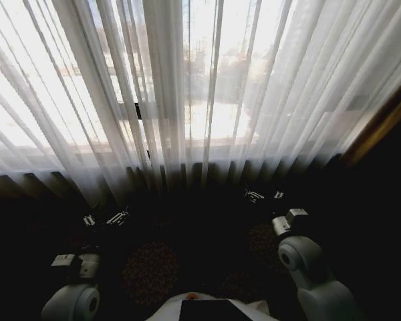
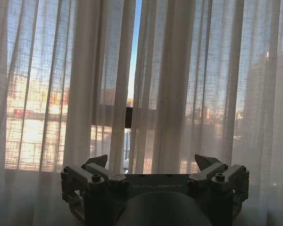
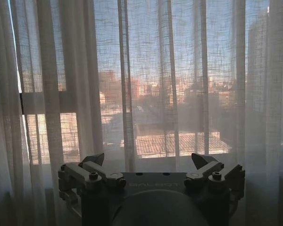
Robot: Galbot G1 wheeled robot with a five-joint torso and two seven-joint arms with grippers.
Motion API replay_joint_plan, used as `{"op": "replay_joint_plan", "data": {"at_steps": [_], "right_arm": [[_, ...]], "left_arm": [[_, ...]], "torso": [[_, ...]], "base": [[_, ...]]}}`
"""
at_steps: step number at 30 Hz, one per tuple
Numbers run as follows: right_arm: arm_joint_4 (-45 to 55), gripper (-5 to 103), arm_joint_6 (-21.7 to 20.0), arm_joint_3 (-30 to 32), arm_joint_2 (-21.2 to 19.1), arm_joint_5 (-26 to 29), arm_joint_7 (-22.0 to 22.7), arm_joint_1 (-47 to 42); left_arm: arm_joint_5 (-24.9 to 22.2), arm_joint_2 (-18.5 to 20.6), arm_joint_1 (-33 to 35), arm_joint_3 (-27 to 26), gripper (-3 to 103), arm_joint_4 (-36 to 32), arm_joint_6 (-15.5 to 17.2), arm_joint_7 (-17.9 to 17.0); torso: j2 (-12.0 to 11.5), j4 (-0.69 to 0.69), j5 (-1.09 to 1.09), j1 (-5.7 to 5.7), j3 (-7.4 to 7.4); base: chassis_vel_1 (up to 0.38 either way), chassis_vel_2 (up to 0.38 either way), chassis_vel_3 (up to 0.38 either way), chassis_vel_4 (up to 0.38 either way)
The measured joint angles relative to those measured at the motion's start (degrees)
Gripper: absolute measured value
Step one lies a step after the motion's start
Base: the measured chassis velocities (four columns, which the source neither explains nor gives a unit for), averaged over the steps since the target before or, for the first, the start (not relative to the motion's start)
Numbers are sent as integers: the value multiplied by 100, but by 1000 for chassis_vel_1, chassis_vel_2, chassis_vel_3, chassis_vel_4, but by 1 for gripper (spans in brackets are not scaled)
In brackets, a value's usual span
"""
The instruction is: Open the curtains by pulling them apart, changing their state from closed to fully open.
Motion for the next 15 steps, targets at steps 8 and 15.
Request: {"op": "replay_joint_plan", "data": {"at_steps": [8,15], "right_arm": [[122,100,5,-32,36,-475,-207,-82],[122,100,32,-21,-5,-637,-323,-109]], "left_arm": [[174,-61,126,-24,100,-30,-87,69],[272,-131,91,29,100,-34,-92,140]], "torso": [[0,0,-1,0,0],[0,0,0,0,0]], "base": [[0,0,0,0],[0,0,0,0]]}}
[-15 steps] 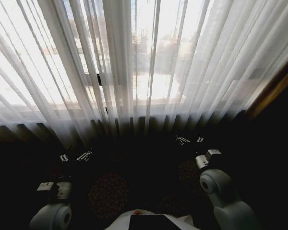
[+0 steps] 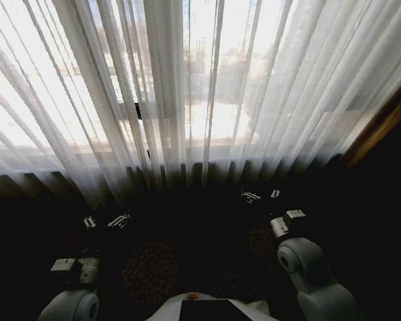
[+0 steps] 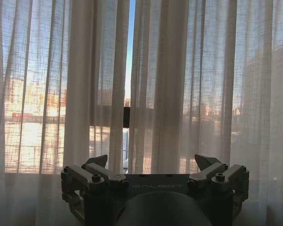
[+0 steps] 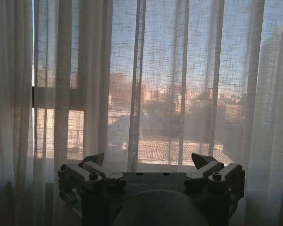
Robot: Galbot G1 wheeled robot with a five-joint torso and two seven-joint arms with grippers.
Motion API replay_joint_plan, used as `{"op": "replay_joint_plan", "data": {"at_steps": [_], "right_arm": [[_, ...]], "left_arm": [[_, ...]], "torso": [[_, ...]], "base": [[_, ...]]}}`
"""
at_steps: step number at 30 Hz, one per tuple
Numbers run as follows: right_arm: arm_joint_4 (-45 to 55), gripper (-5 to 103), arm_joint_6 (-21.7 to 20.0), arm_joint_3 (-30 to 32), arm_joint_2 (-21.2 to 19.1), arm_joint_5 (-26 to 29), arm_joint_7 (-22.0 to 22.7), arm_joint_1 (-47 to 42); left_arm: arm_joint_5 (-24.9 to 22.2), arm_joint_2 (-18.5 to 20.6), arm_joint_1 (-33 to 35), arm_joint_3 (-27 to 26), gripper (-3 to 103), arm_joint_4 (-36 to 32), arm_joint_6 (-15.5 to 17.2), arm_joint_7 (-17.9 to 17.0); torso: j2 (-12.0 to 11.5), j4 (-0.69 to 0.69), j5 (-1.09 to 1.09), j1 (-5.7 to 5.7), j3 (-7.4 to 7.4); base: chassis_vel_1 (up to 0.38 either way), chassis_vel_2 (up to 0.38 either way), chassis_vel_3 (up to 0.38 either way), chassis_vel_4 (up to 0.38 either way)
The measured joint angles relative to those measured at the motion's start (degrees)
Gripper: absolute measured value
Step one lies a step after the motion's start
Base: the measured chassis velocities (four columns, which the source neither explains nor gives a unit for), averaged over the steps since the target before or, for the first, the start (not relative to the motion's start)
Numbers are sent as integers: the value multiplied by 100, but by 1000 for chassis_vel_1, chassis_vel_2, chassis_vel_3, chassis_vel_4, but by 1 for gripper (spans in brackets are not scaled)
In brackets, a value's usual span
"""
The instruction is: Open the curtains by pulling them apart, changing their state from closed to fully open.
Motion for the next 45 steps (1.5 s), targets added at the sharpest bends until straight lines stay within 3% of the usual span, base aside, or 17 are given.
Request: {"op": "replay_joint_plan", "data": {"at_steps": [19,45], "right_arm": [[-103,100,35,-69,61,-152,-73,6],[-140,100,86,-99,155,-257,-128,-75]], "left_arm": [[25,37,-69,1,100,117,-19,49],[19,39,-32,-8,100,242,-240,72]], "torso": [[0,1,0,0,0],[0,1,-1,0,0]], "base": [[-129,118,114,-115],[-335,346,334,-348]]}}
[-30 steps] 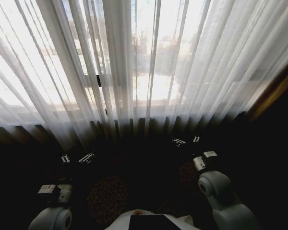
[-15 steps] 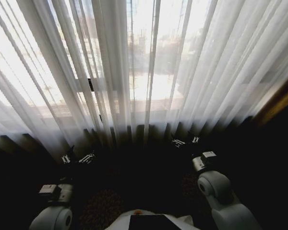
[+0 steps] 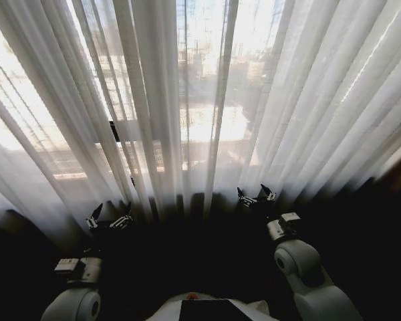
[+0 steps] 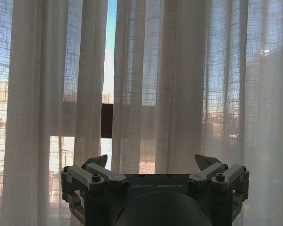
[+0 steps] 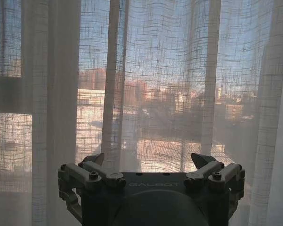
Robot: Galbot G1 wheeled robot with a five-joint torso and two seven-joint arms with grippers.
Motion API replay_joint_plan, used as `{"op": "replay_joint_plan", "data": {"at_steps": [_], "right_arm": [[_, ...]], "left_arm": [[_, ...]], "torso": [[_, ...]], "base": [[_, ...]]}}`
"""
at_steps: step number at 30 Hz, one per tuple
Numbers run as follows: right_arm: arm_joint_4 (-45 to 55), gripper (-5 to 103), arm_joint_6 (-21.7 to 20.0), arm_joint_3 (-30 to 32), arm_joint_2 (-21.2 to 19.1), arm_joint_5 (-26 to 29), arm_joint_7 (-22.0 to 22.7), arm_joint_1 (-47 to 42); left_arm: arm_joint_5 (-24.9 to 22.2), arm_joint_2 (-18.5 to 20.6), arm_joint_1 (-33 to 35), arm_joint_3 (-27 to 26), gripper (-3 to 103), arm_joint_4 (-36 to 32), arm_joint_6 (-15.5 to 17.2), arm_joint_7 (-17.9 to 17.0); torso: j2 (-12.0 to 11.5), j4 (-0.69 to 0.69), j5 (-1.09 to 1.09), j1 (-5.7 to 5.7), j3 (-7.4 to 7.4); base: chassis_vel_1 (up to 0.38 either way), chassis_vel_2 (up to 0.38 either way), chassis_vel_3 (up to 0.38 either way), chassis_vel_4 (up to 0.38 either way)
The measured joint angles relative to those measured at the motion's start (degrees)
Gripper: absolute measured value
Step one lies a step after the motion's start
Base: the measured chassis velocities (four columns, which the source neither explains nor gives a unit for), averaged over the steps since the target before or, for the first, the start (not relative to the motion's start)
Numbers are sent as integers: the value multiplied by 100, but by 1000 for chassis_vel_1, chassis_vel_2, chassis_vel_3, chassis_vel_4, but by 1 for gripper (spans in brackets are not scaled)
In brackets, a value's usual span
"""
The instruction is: Open the curtains by pulling them apart, changing their state from closed to fully open.
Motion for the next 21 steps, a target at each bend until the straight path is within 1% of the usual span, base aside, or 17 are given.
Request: {"op": "replay_joint_plan", "data": {"at_steps": [6,7,12,15,17,18,21], "right_arm": [[17,100,76,-15,3,-88,-1,-21],[41,100,75,-15,4,-175,-17,-40],[61,100,66,-42,49,-430,-36,-69],[30,100,122,-50,63,-507,-40,-73],[-11,100,158,-51,73,-620,-41,-71],[-11,100,158,-51,73,-620,-41,-71],[-80,100,203,-42,82,-870,-40,-85]], "left_arm": [[2,-27,16,16,100,5,-50,4],[2,-40,24,25,100,6,-60,5],[8,-65,45,35,100,30,-116,14],[9,-65,55,33,100,40,-129,18],[10,-67,58,31,100,52,-138,20],[10,-67,58,31,100,52,-138,20],[11,-76,60,37,100,77,-151,25]], "torso": [[0,-1,3,0,0],[0,-1,0,0,0],[-1,0,1,3,1],[-3,0,-1,7,2],[-4,1,0,10,3],[-4,1,0,10,3],[-2,0,1,3,1]], "base": [[-384,361,367,-350],[-330,318,364,-360],[-301,307,302,-315],[-214,203,223,-159],[-45,124,48,-103],[-8,91,48,-103],[-3,30,3,-3]]}}
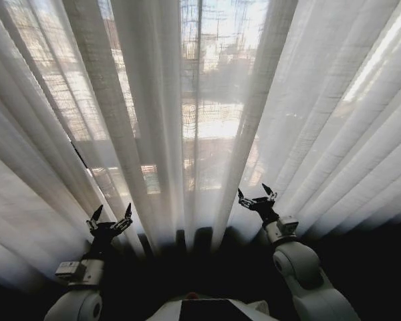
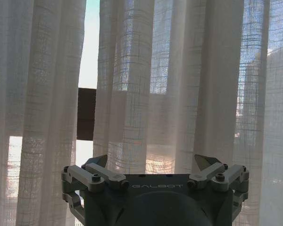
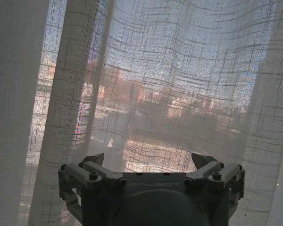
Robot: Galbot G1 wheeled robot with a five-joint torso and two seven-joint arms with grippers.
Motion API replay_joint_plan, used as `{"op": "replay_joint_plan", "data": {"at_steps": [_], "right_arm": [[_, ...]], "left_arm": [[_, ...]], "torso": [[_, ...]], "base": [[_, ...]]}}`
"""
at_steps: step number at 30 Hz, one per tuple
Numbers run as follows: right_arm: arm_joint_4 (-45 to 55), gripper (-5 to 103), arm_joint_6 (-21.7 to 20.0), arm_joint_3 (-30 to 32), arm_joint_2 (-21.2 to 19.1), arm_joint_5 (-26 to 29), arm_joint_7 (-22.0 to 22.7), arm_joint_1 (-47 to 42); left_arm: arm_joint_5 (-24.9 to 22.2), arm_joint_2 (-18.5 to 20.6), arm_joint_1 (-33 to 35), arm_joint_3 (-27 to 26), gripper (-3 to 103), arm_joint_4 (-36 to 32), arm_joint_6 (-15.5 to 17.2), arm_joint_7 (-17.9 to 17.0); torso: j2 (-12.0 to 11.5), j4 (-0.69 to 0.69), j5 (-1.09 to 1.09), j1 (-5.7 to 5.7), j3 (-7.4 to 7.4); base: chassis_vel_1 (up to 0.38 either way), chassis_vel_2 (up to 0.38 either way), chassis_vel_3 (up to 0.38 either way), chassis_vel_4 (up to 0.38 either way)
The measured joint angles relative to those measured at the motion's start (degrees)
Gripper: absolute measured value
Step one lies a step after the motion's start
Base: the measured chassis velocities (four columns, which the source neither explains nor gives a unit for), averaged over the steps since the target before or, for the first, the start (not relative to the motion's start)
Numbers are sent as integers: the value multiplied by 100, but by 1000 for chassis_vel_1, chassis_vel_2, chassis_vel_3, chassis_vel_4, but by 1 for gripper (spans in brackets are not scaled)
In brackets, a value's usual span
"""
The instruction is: Open the curtains by pulling them apart, changing their state from closed to fully open.
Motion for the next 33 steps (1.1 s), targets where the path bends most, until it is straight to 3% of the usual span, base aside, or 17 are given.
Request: {"op": "replay_joint_plan", "data": {"at_steps": [14,33], "right_arm": [[-96,100,66,-57,29,-96,102,-16],[-127,100,171,-60,17,-87,106,-72]], "left_arm": [[9,-23,-17,6,100,70,-27,12],[118,-129,64,22,100,60,-124,25]], "torso": [[0,0,1,2,1],[3,0,-2,-3,-1]], "base": [[45,9,-46,-30],[251,256,-251,-266]]}}
